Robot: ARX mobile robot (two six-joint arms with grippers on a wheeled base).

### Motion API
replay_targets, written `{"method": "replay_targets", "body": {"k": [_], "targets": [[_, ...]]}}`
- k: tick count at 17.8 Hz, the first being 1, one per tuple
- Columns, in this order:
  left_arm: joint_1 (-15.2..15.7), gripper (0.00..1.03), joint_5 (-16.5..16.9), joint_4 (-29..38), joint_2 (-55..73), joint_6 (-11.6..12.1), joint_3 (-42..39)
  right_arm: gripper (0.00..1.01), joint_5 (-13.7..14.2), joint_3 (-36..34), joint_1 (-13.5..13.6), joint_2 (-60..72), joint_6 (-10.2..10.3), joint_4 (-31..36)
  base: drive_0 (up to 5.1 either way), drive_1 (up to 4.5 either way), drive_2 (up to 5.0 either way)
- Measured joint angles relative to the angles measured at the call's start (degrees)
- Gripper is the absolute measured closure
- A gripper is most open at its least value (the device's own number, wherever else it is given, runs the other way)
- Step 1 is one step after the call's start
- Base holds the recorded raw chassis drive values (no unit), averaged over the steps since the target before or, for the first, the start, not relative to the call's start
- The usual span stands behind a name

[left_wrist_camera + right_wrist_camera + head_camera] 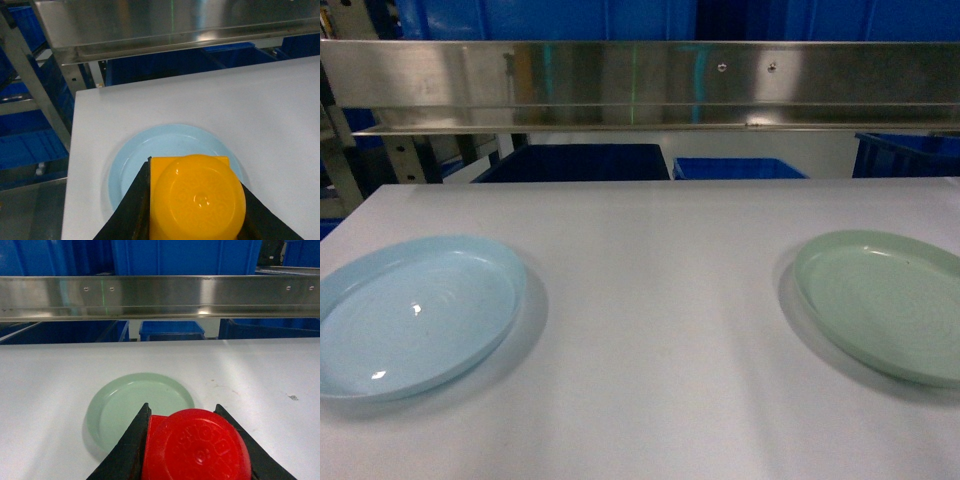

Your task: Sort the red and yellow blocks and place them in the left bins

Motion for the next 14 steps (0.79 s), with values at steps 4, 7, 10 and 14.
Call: {"method": "replay_targets", "body": {"k": [4,7,10,14], "targets": [[0.04,0.77,-0.17,0.04,0.04,-0.02,0.00,0.72,-0.02,0.00,0.02,0.02,0.00,0.00,-2.7,-2.07,5.1],[0.15,0.77,-0.22,-0.09,0.17,-0.02,0.00,0.72,-0.02,0.00,0.02,0.02,0.00,-0.11,-2.7,-2.07,5.1],[0.17,0.77,-0.24,-0.04,0.28,-0.02,0.00,0.72,-0.02,0.00,0.02,0.11,0.00,0.02,-2.7,-2.07,5.1],[0.17,0.77,-0.24,-0.04,0.31,-0.02,0.00,0.72,-0.02,0.00,0.02,0.13,-0.02,-0.09,-4.4,1.35,3.1]]}}
